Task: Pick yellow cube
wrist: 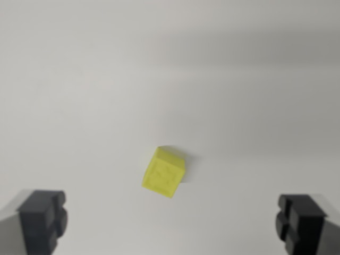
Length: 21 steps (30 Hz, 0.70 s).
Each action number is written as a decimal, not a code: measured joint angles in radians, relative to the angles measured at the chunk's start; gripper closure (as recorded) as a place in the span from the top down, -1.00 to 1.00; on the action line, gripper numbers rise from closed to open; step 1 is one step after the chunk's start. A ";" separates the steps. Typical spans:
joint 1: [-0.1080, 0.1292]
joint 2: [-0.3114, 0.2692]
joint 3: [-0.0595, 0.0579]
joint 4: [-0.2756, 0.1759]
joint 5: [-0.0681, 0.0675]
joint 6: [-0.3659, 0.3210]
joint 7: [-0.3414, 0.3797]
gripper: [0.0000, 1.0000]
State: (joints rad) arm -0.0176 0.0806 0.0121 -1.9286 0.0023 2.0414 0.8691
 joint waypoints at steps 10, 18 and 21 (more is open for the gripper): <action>0.002 -0.008 0.000 -0.033 0.000 0.022 0.023 1.00; 0.006 -0.016 0.000 -0.092 0.000 0.072 0.051 1.00; 0.007 -0.018 0.000 -0.115 -0.001 0.091 0.063 1.00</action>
State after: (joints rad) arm -0.0106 0.0623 0.0121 -2.0436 0.0016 2.1328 0.9323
